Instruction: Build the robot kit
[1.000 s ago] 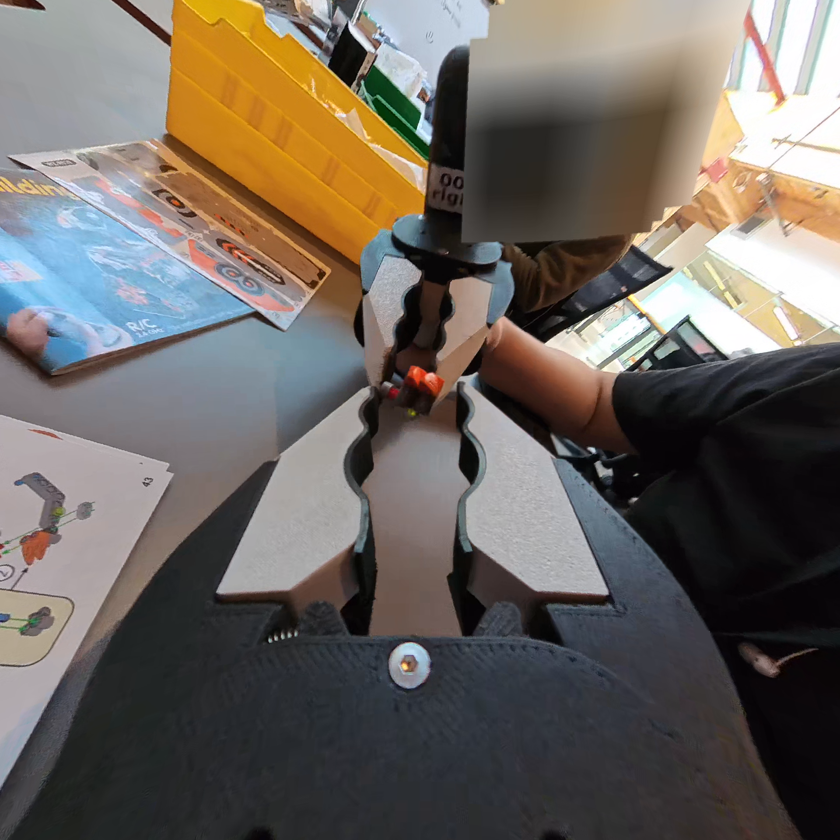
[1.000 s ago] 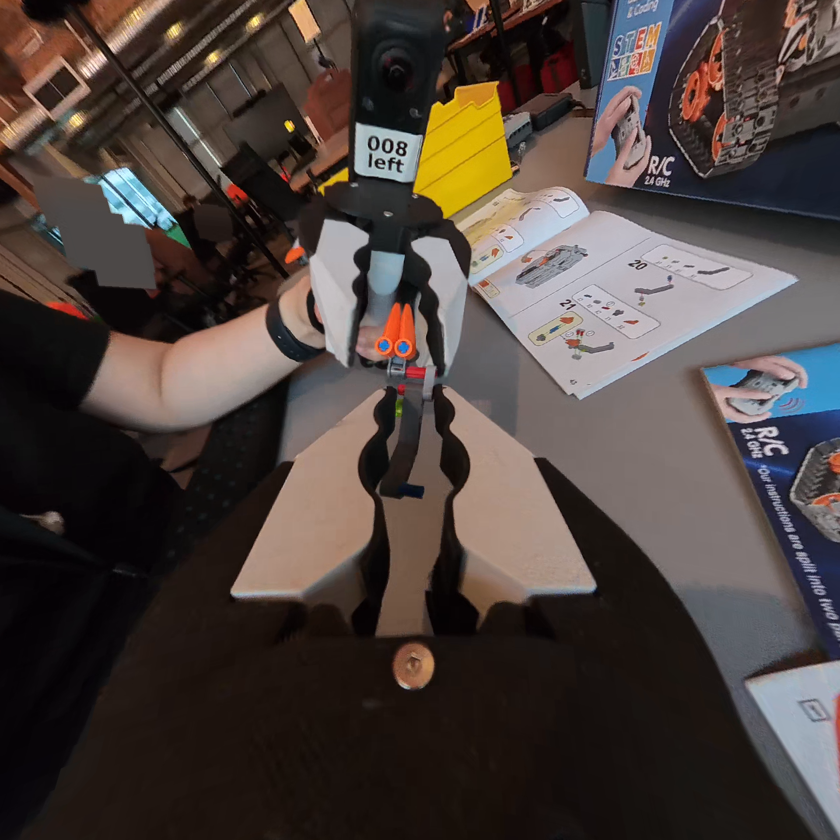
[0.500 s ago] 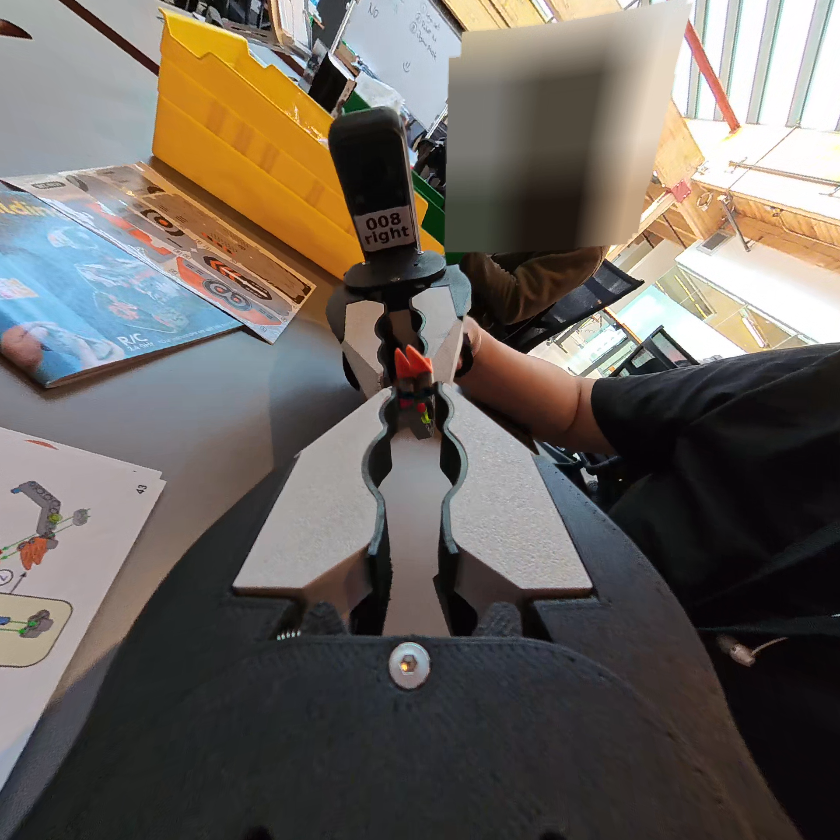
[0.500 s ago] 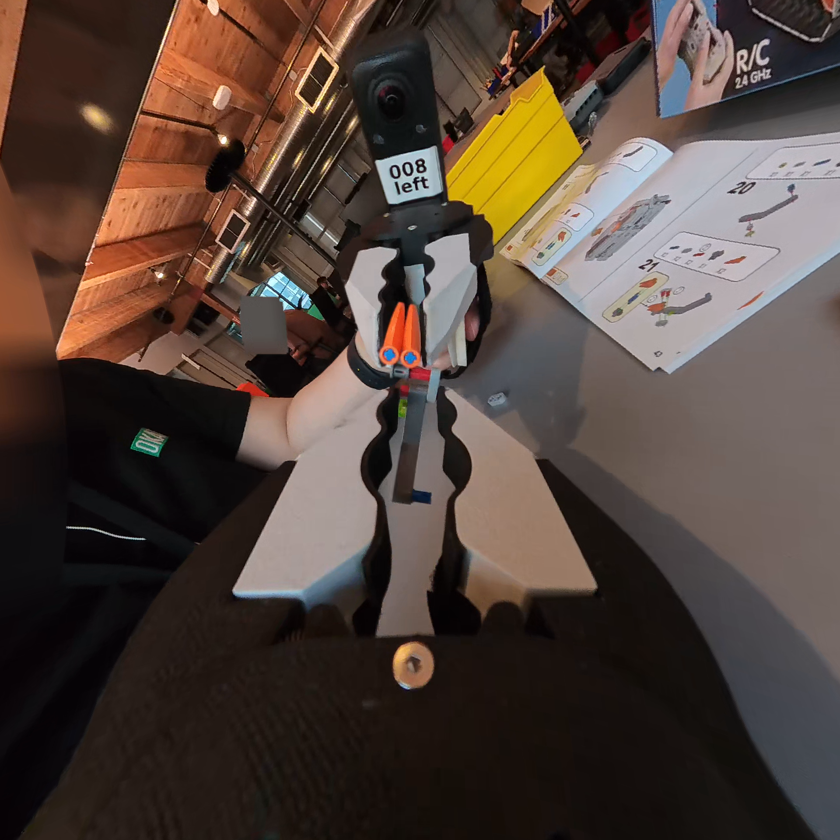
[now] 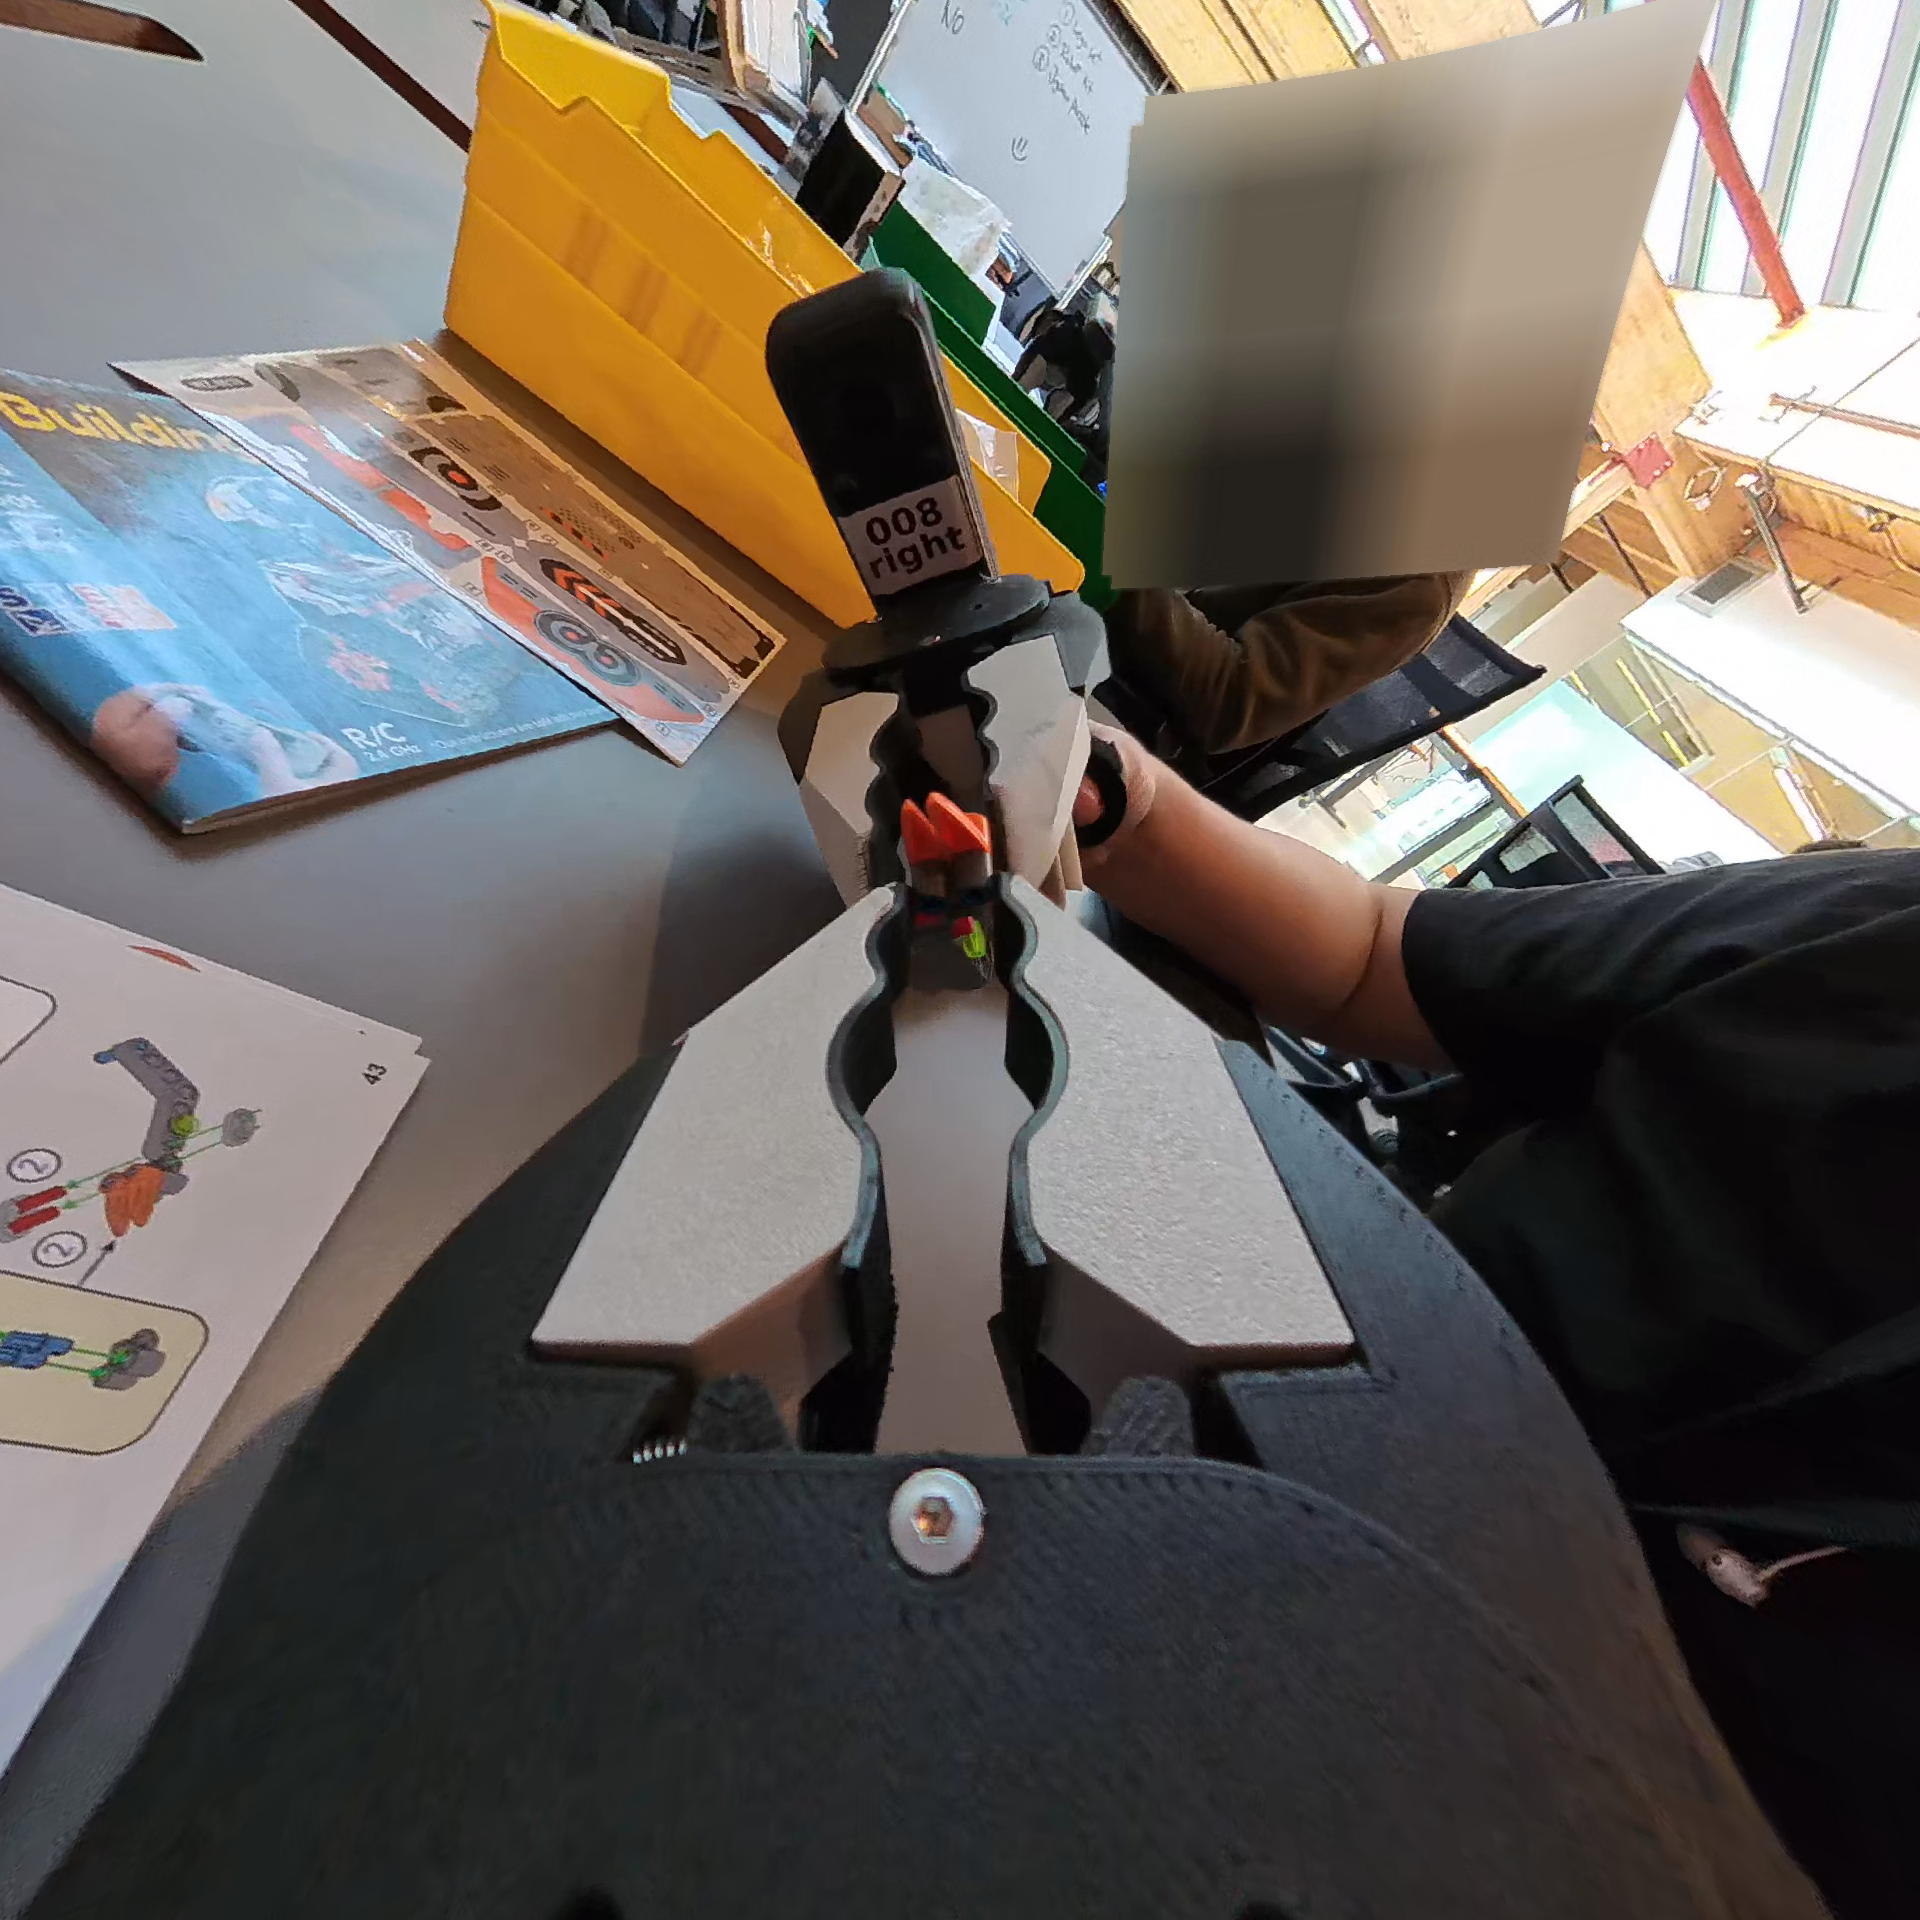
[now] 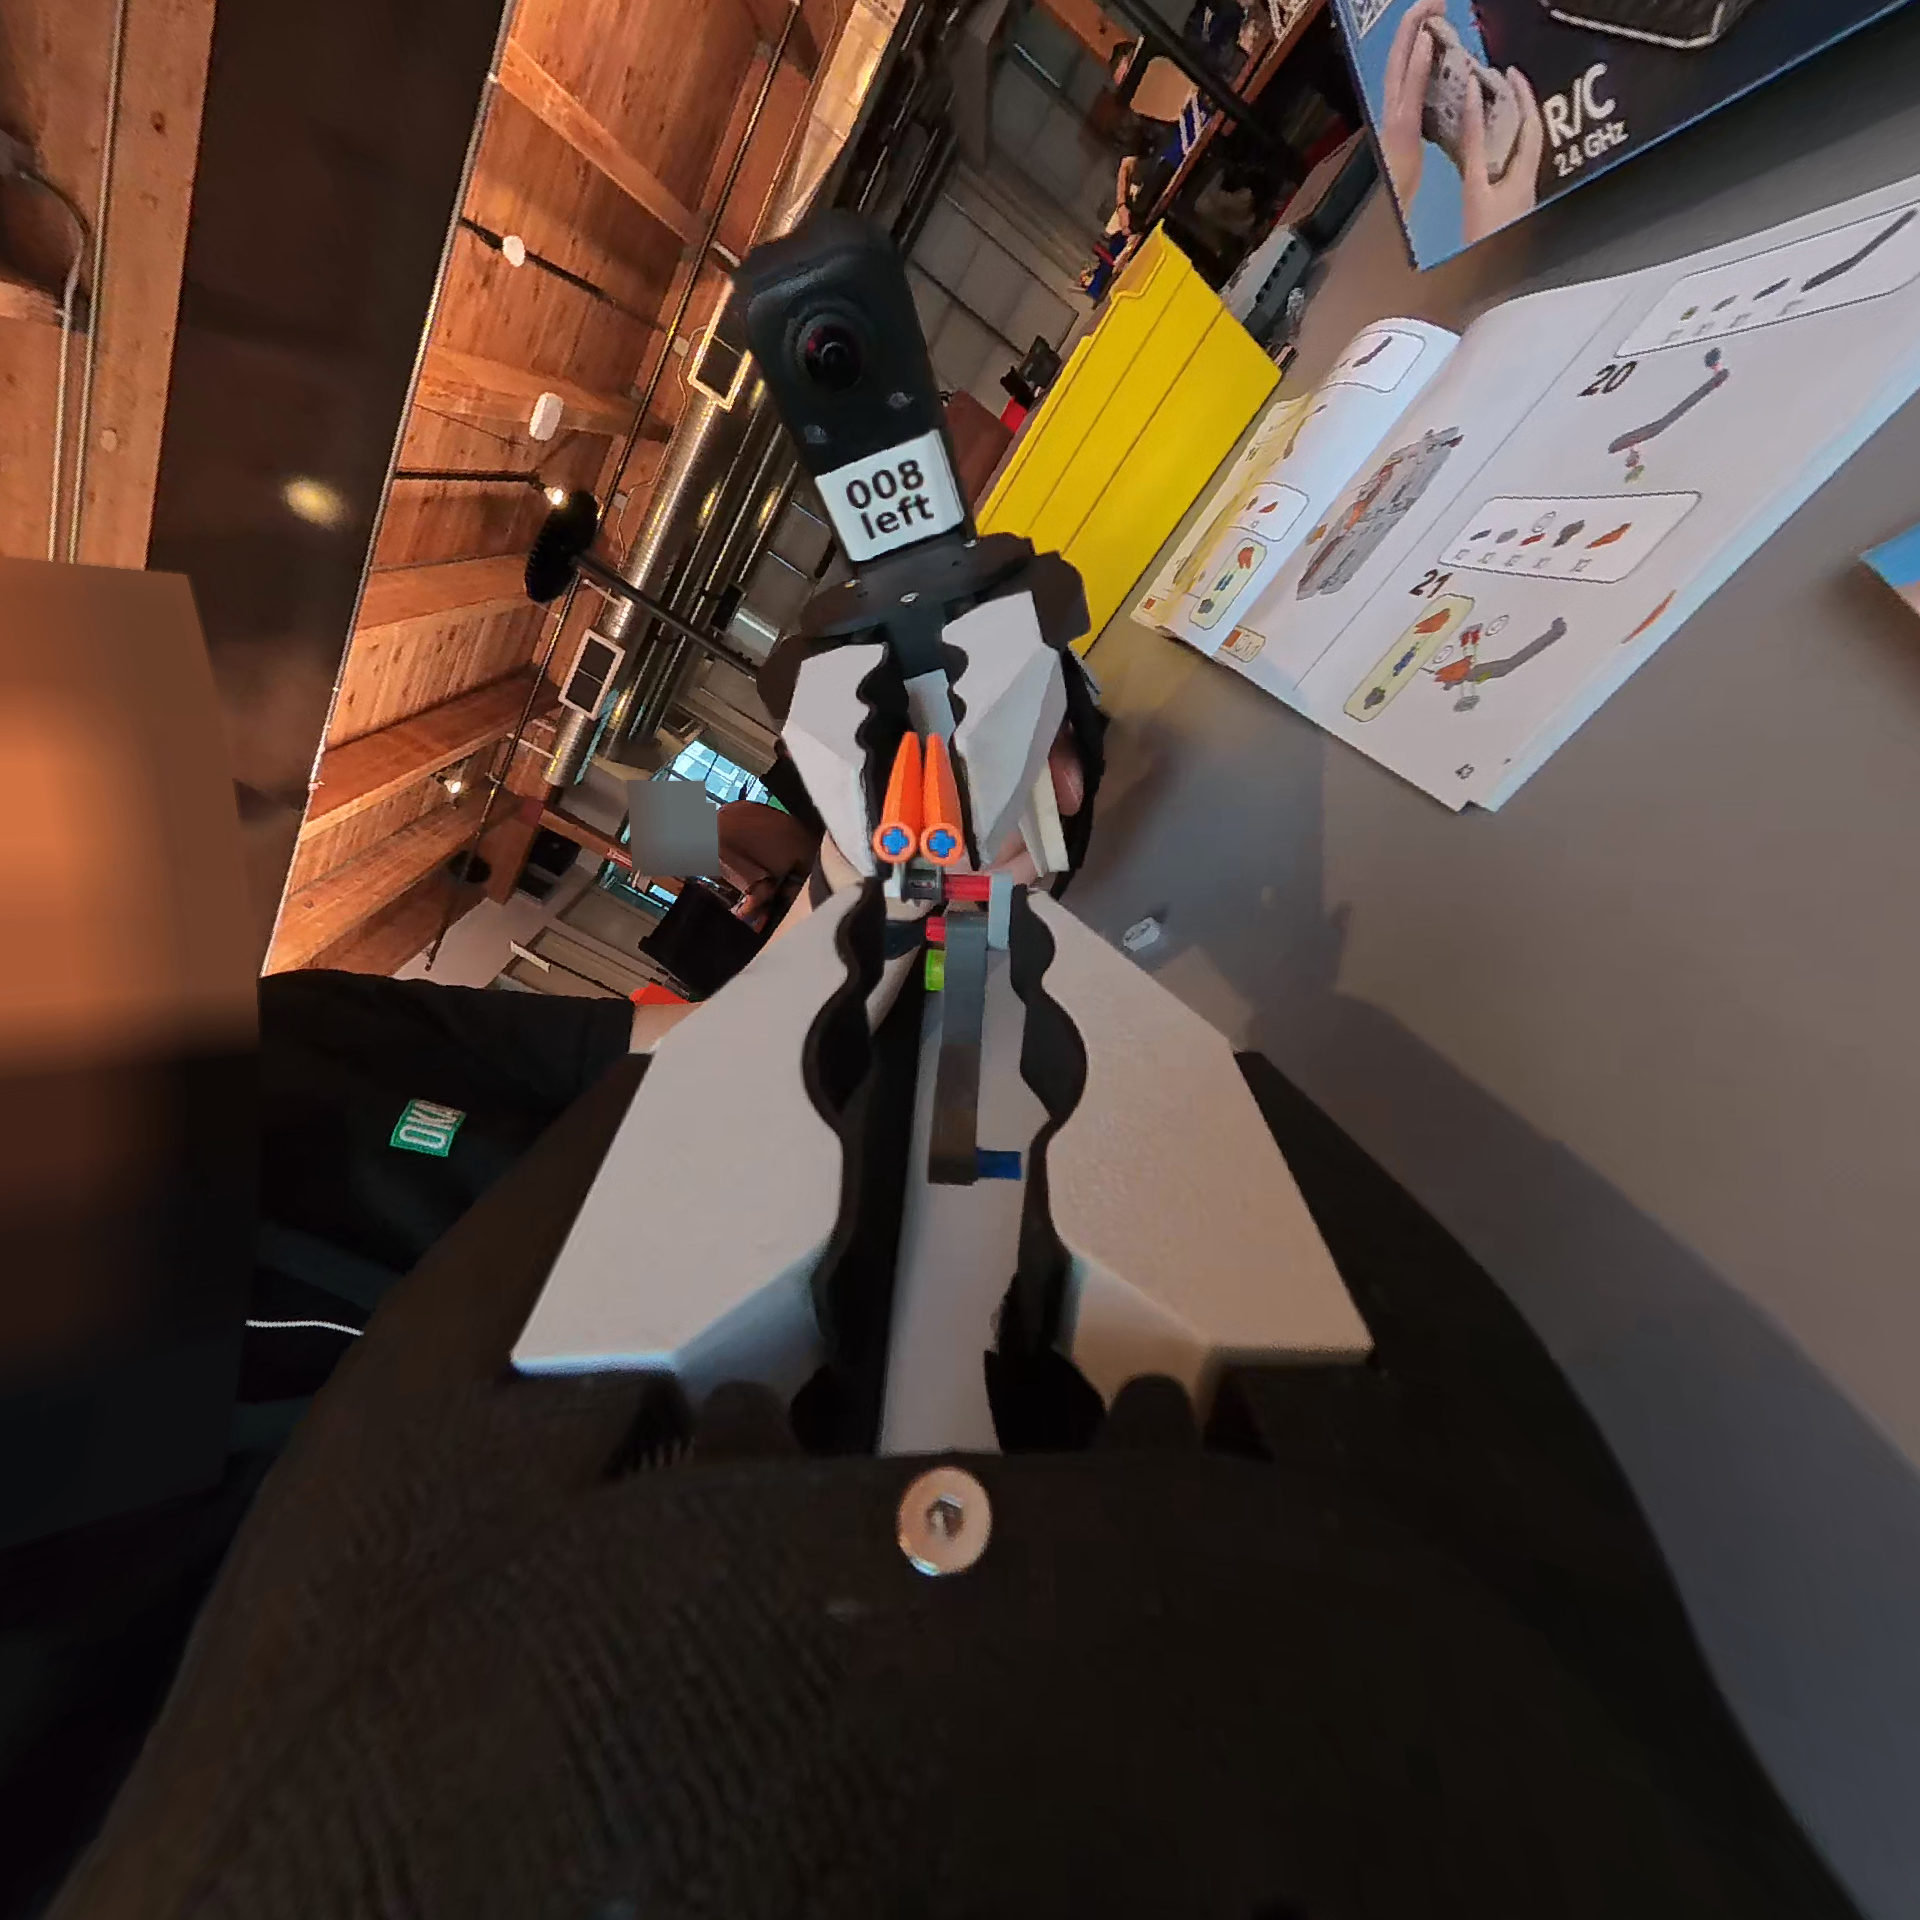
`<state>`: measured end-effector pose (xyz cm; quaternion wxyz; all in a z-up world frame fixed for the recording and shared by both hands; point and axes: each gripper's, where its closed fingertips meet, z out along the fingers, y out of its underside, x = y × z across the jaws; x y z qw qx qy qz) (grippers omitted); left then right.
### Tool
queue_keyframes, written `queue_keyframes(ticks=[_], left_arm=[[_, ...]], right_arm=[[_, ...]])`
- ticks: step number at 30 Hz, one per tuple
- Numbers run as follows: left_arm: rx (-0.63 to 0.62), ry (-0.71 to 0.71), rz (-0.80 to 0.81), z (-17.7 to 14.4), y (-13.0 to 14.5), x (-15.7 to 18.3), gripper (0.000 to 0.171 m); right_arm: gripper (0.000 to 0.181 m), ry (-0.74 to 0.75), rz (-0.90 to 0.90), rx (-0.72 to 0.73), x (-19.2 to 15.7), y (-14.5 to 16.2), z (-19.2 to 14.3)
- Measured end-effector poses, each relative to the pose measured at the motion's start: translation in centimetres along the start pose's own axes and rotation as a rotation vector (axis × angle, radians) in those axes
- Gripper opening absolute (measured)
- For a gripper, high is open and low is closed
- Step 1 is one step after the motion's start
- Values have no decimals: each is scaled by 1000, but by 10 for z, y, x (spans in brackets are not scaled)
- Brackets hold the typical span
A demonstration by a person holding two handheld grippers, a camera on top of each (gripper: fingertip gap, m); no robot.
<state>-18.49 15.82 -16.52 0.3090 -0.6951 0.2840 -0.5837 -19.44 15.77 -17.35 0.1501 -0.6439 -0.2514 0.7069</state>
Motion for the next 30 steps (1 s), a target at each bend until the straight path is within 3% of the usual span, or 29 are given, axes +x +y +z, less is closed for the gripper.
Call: queue_keyframes(ticks=[10,17,19,23,30], left_arm=[[92,25,-53,-9,-16,2,20],[1,-66,3,-3,-3,-4,19],[38,-37,-60,-3,-7,-1,24],[86,-39,-129,-3,-12,-4,31],[3,-142,-133,2,6,-20,5]], right_arm=[[20,-39,11,22,-3,-4,-2],[20,240,-461,-34,5,-7,-3],[20,394,-645,-23,9,-16,-10],[20,593,-946,-160,17,-12,-13],[20,748,-1125,-326,36,1,-11]])
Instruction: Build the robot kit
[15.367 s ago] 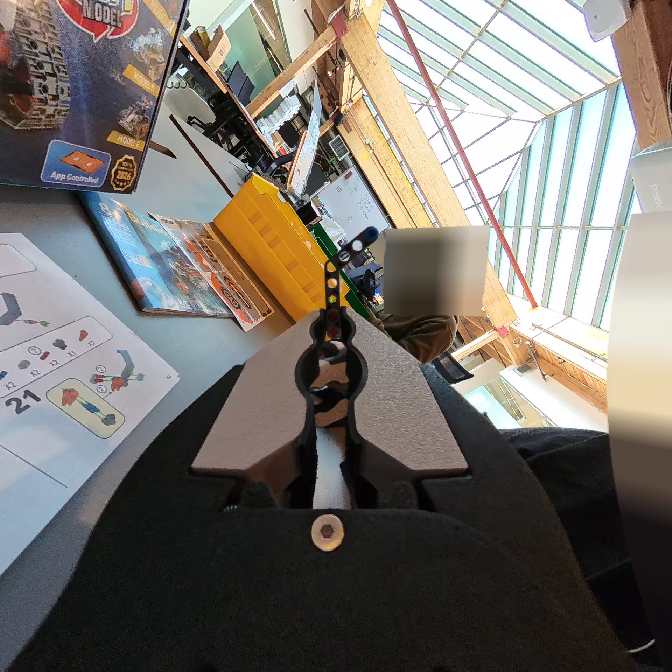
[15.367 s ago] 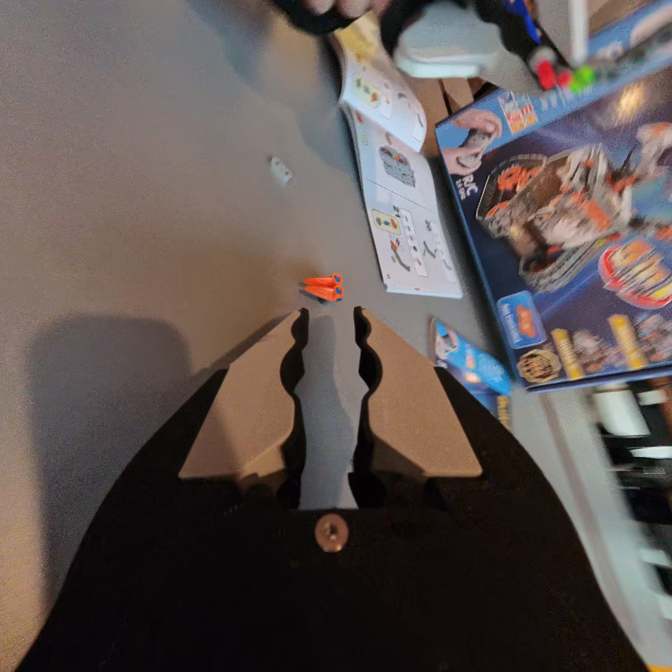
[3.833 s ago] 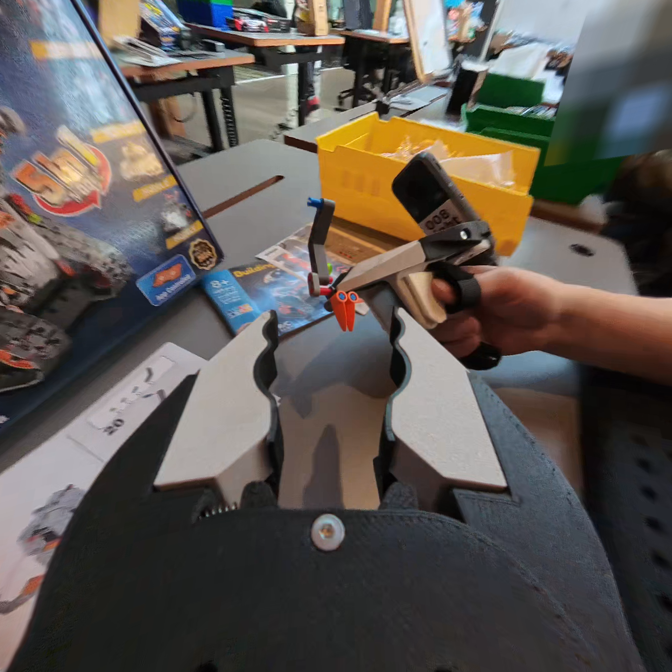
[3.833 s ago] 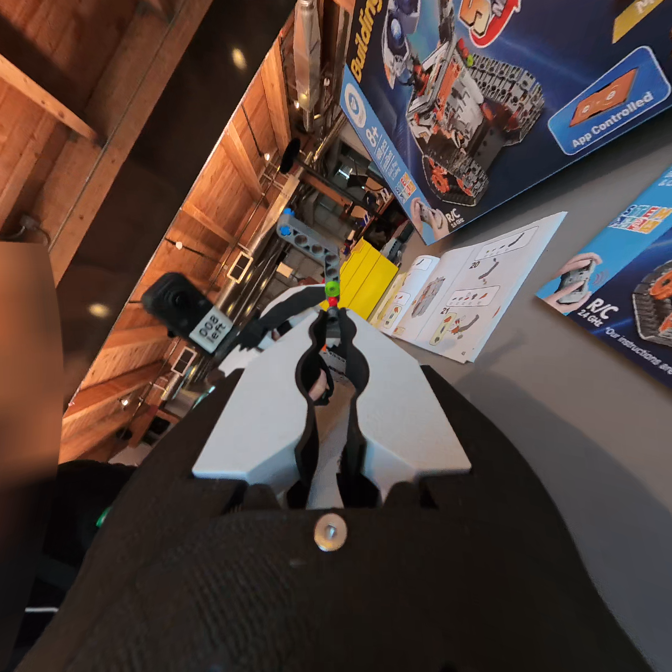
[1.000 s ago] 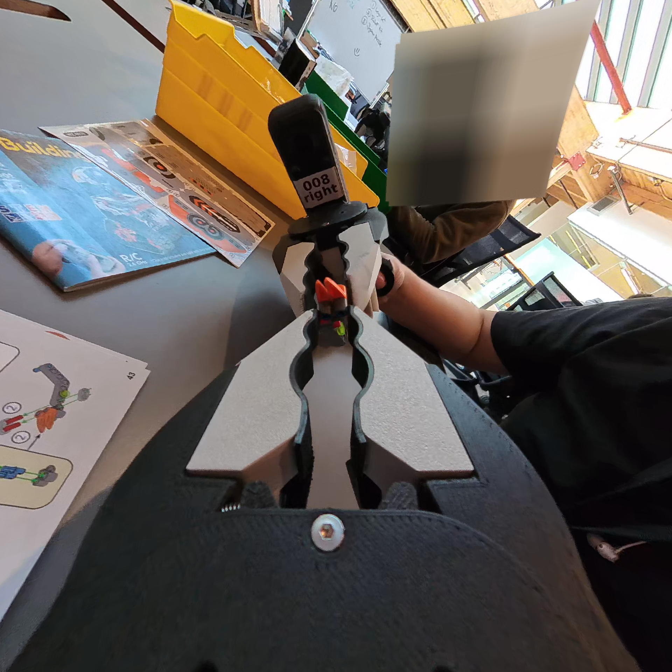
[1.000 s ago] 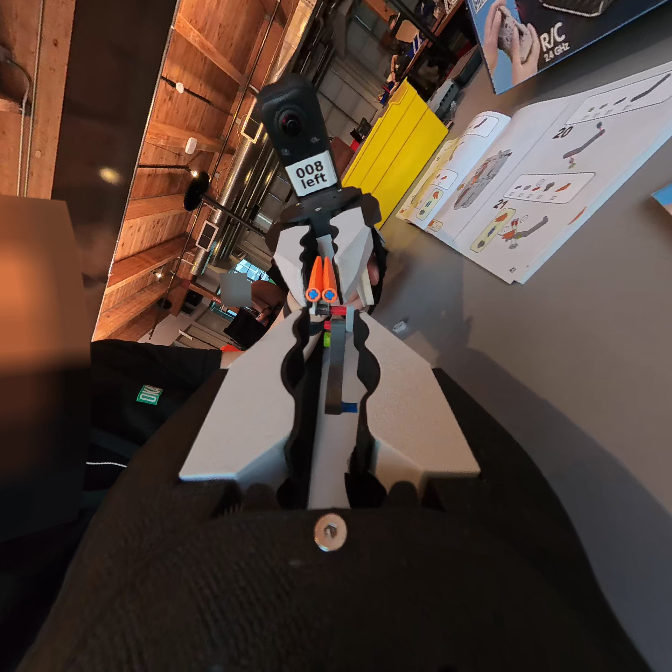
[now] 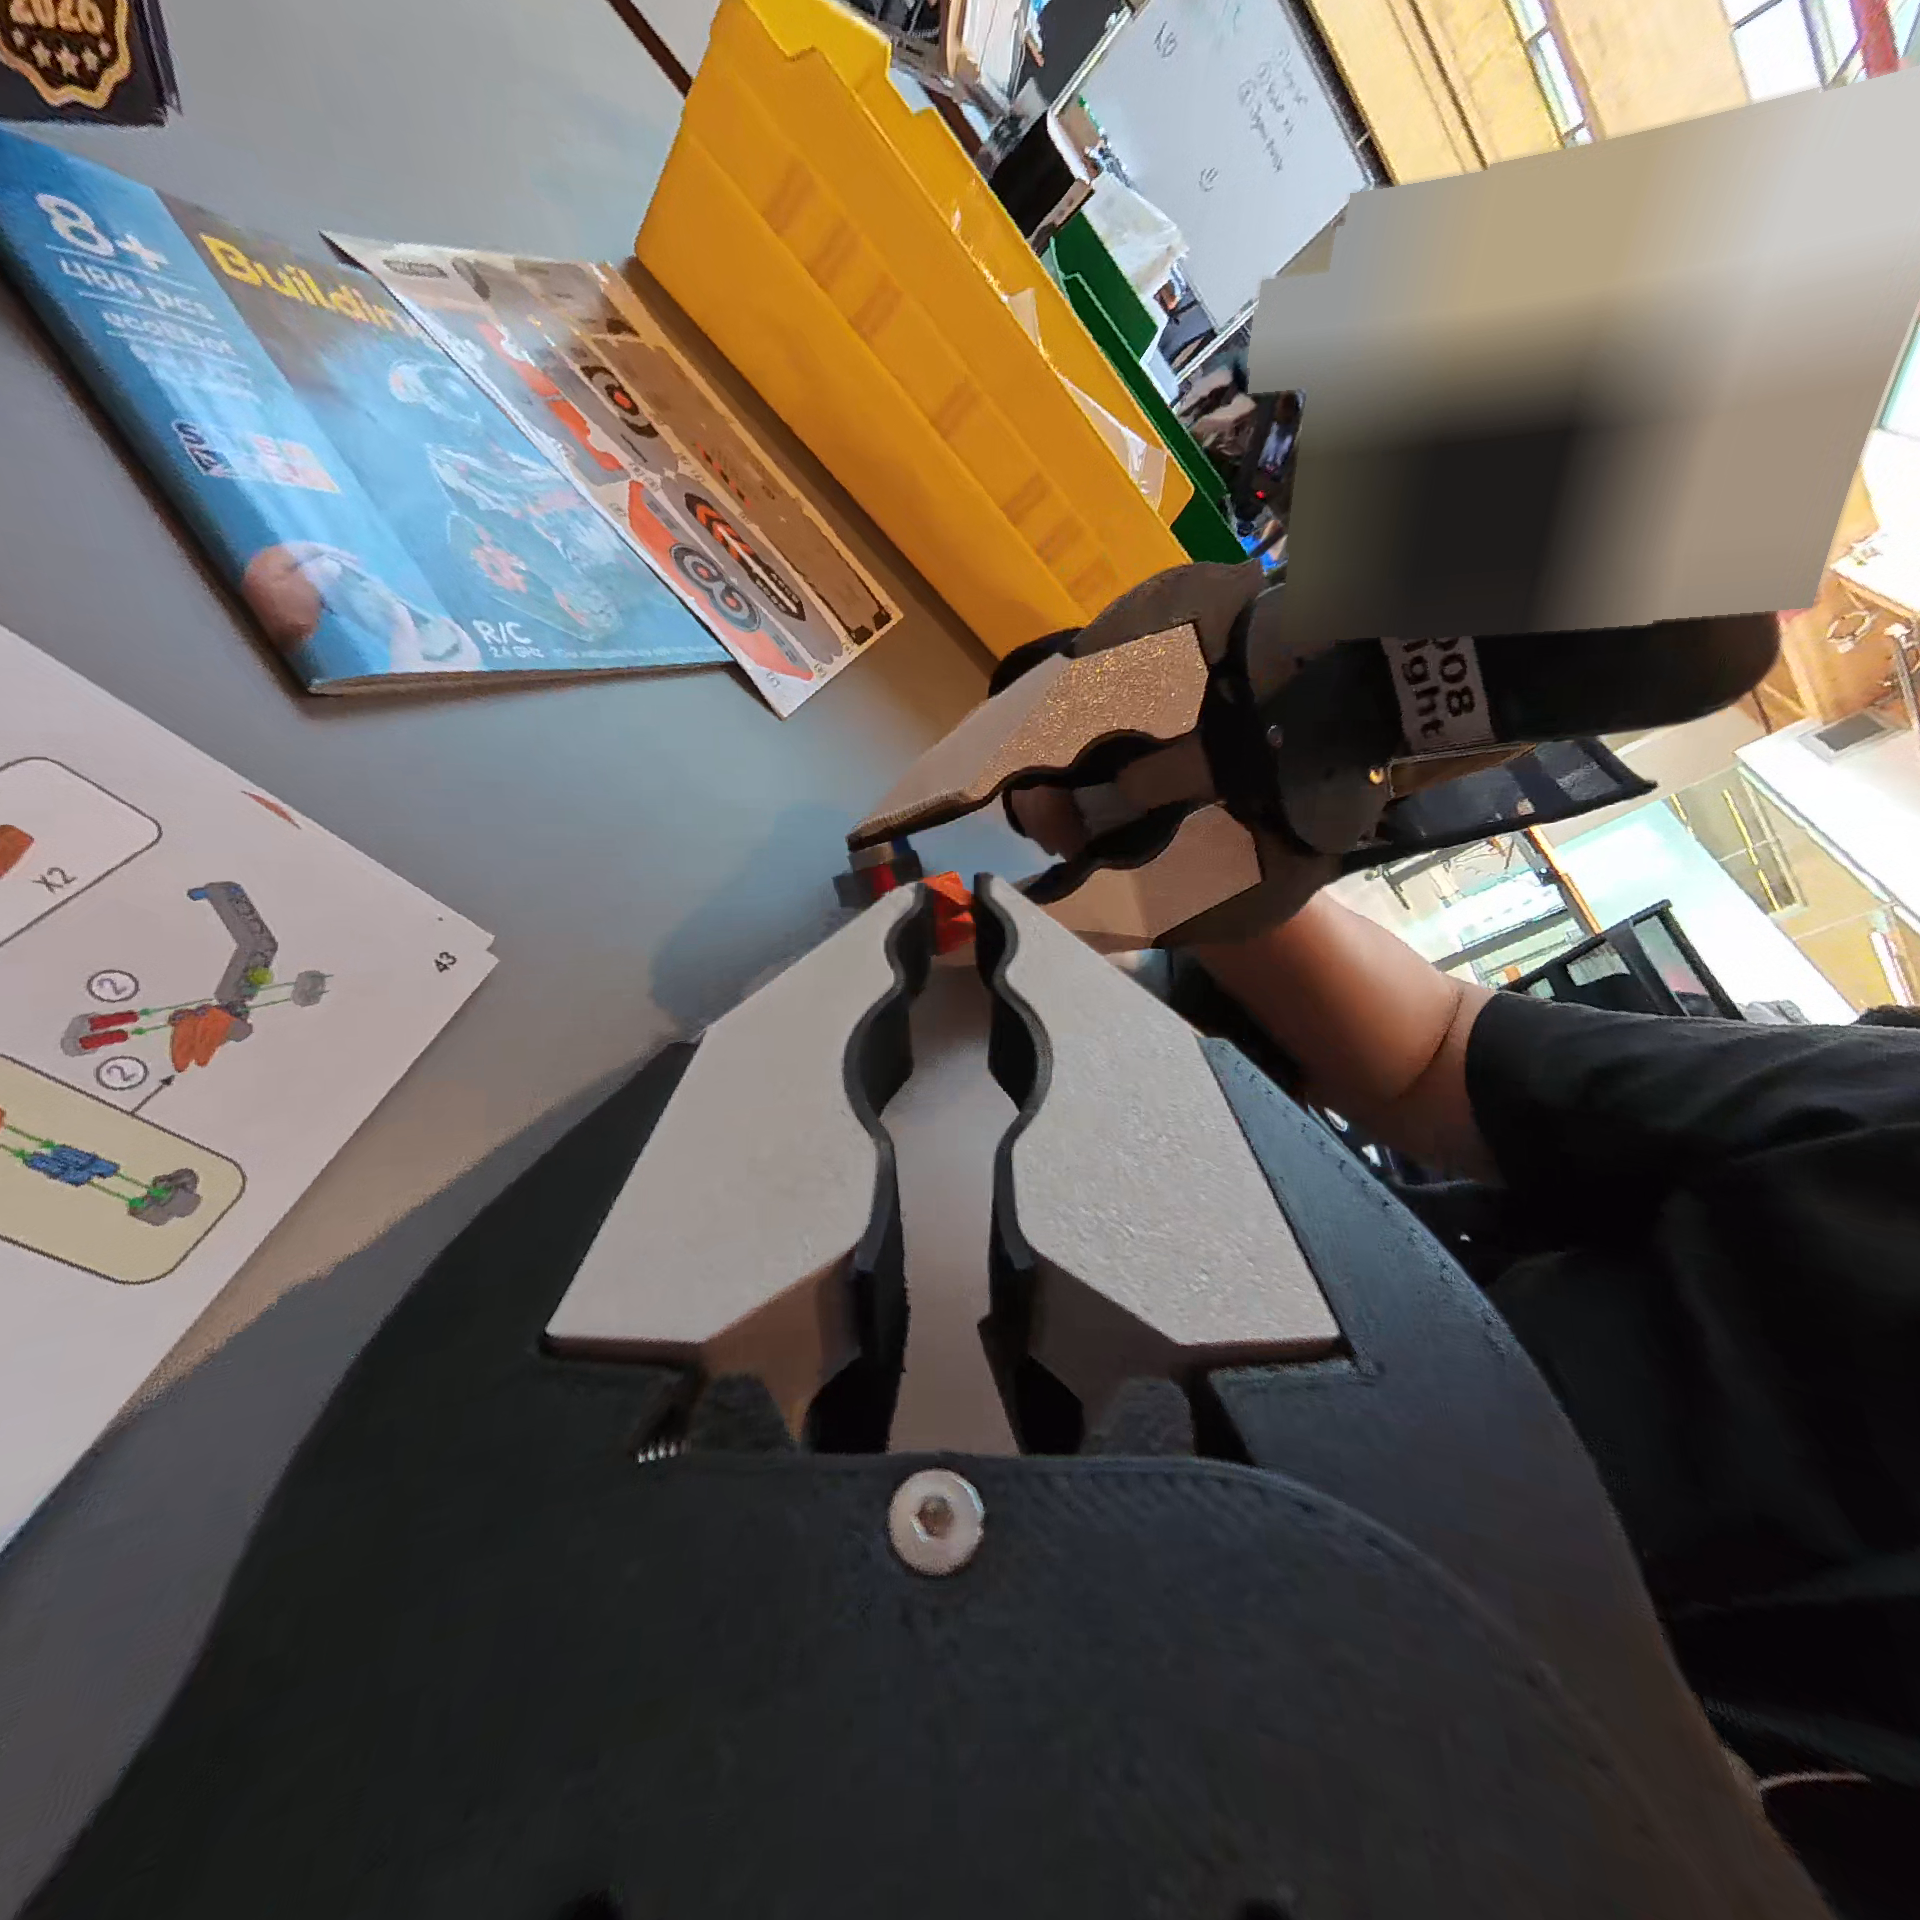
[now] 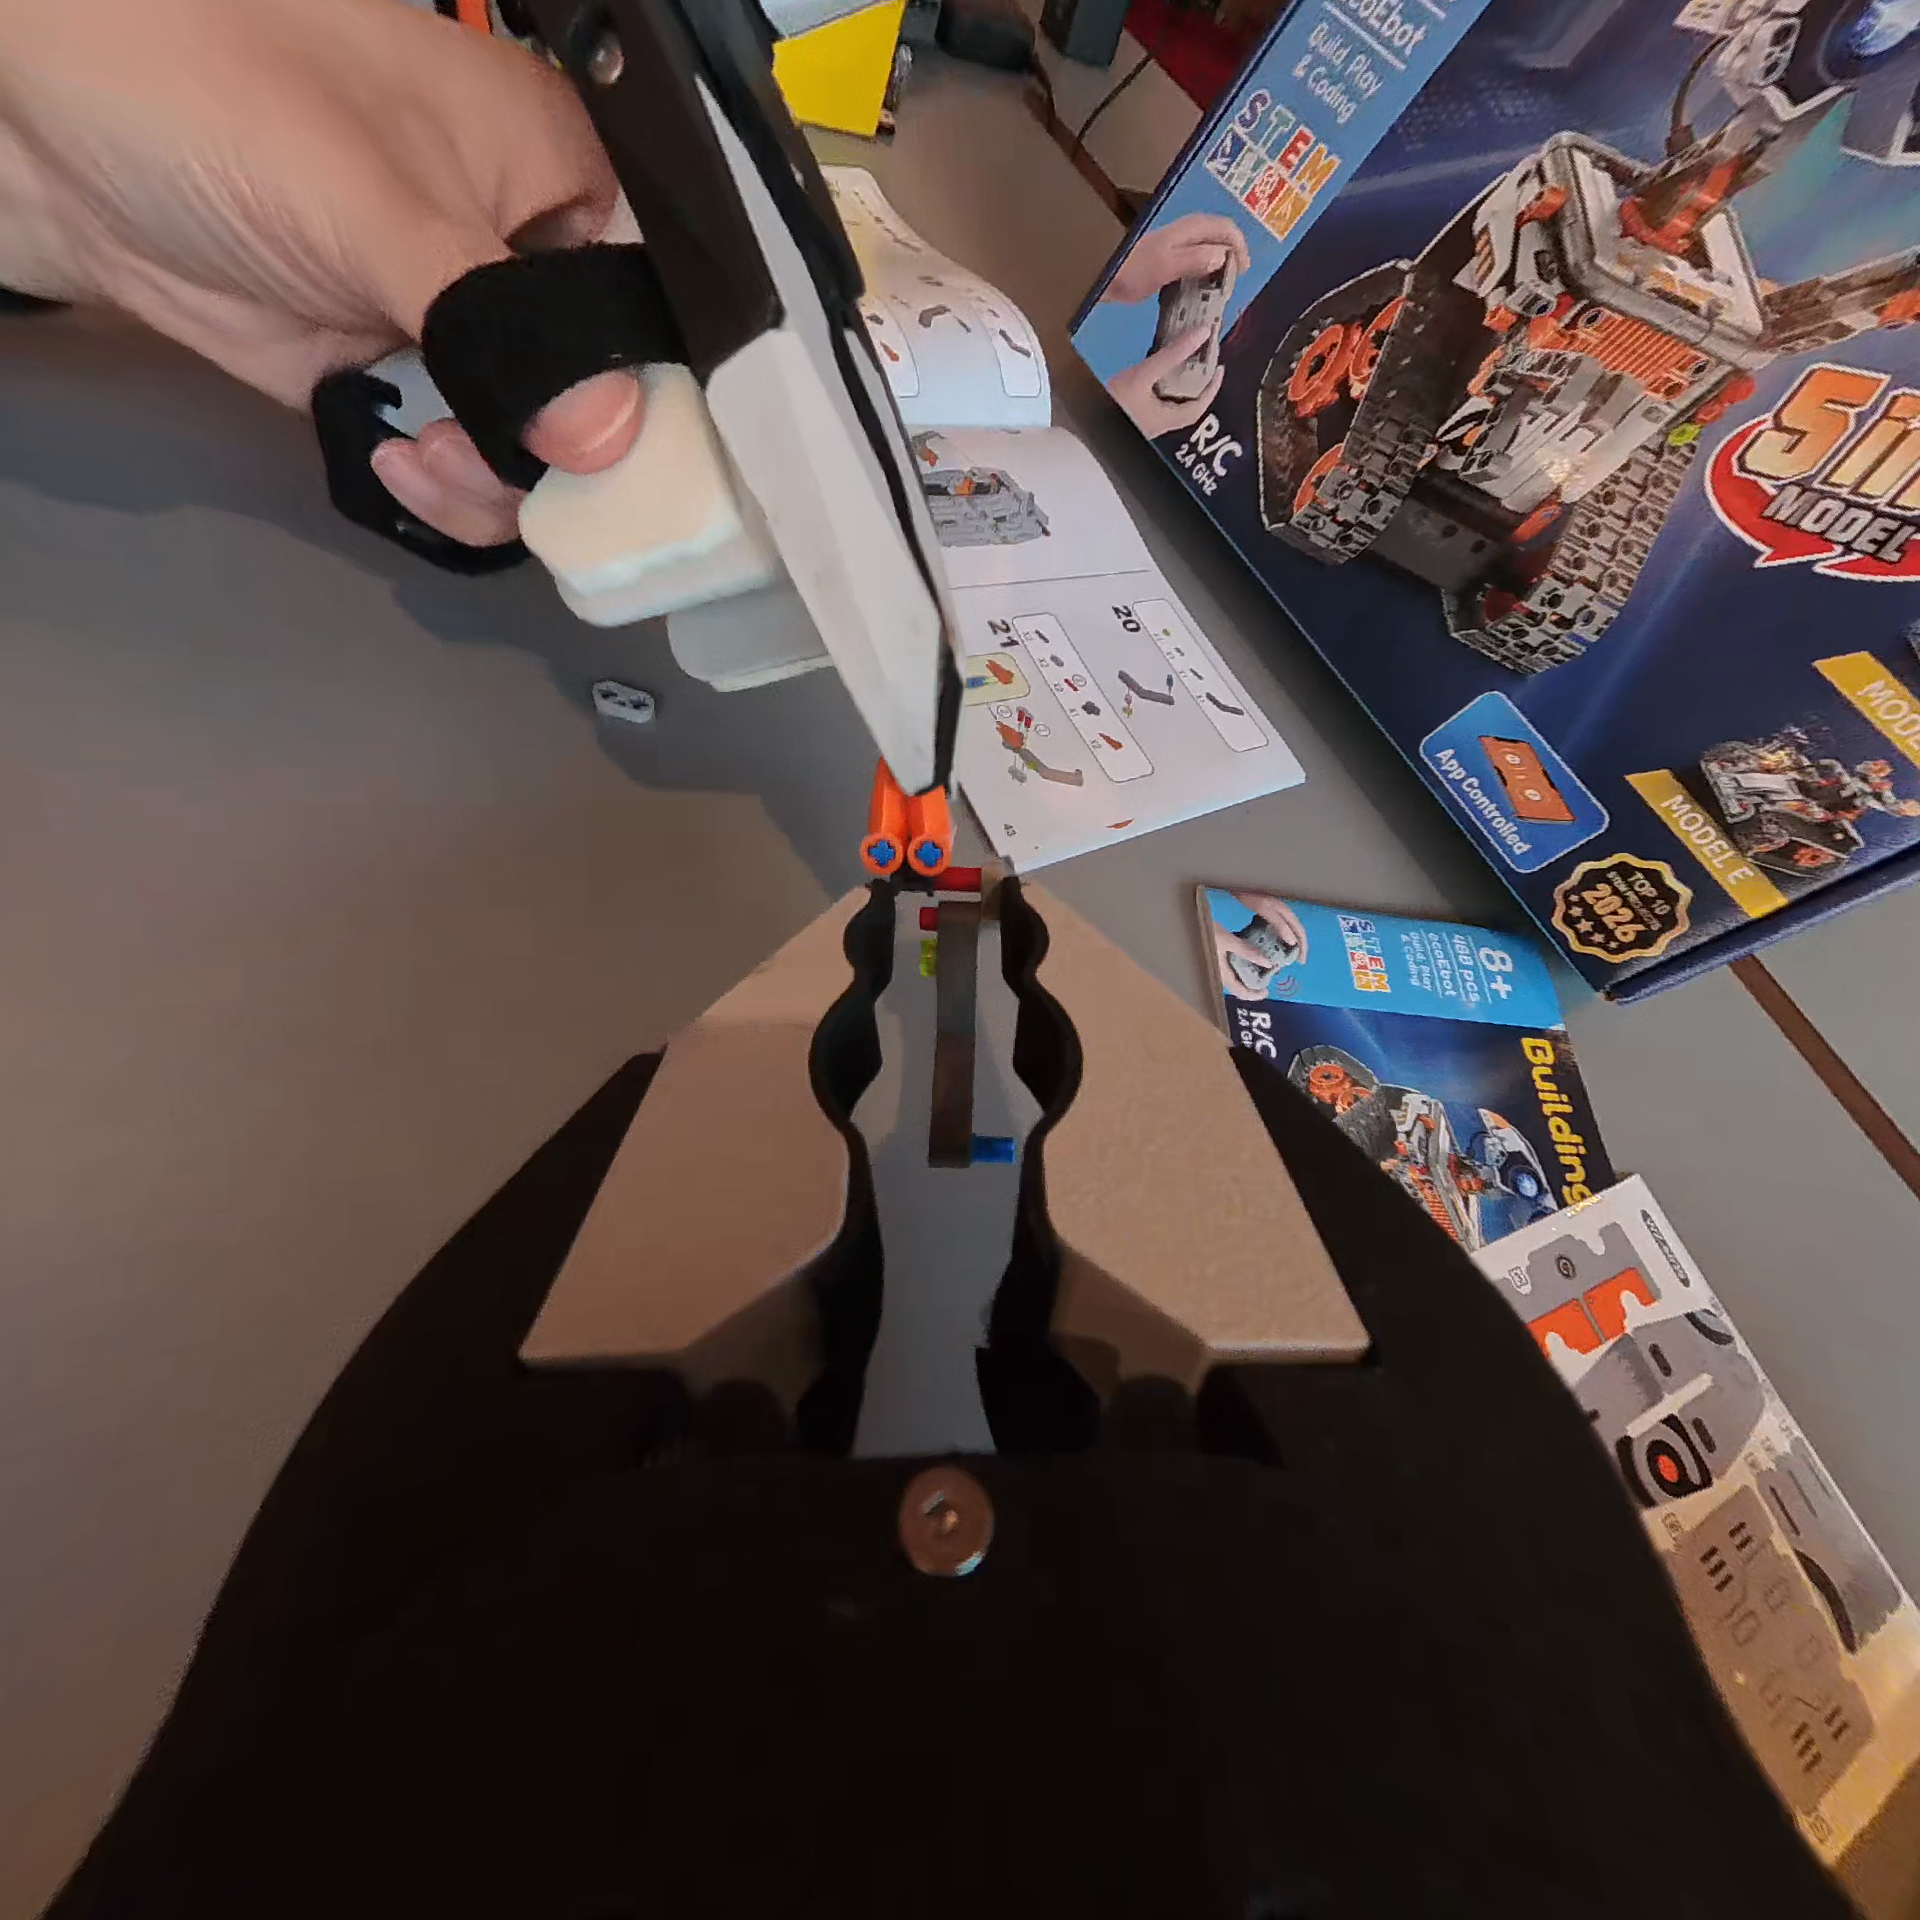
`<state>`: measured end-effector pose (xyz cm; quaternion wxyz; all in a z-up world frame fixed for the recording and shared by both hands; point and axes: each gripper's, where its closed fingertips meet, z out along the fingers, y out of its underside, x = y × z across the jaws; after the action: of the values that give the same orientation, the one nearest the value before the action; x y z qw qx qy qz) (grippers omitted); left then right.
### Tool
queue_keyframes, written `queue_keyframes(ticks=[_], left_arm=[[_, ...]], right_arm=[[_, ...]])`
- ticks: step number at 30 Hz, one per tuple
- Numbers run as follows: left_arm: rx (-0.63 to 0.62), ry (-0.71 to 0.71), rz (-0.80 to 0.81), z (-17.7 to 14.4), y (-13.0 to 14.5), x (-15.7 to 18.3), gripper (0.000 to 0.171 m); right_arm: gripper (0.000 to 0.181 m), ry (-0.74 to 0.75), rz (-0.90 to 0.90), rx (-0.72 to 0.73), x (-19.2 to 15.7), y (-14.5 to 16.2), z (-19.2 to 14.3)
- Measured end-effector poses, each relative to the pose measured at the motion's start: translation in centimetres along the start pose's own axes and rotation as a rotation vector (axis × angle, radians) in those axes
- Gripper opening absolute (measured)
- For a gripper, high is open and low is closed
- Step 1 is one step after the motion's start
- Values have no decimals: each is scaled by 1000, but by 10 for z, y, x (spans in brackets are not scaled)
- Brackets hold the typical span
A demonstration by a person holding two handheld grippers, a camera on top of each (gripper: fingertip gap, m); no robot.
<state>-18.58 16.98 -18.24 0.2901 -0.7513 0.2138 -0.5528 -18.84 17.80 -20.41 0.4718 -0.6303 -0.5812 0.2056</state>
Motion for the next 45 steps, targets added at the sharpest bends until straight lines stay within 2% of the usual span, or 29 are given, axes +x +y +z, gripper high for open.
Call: queue_keyframes(ticks=[10,12,15,22,27,31,37,45], left_arm=[[-42,33,-130,1,10,-10,5],[-36,62,-148,0,8,-8,15],[-51,58,-137,1,10,-8,7],[-76,24,-127,3,14,-13,4],[-21,94,-167,-3,5,-6,3],[17,141,-204,-3,0,-2,3],[46,137,-202,-1,-3,-1,3],[15,102,-189,2,3,-6,3]], right_arm=[[20,24,-52,-62,0,9,5],[20,40,-69,-68,2,10,4],[20,50,-90,-81,2,11,4],[20,68,-137,-100,1,13,6],[24,89,-114,-35,3,3,4],[29,110,-105,-40,5,3,7],[27,145,-42,-26,11,-2,4],[21,176,-144,-122,9,10,9]])
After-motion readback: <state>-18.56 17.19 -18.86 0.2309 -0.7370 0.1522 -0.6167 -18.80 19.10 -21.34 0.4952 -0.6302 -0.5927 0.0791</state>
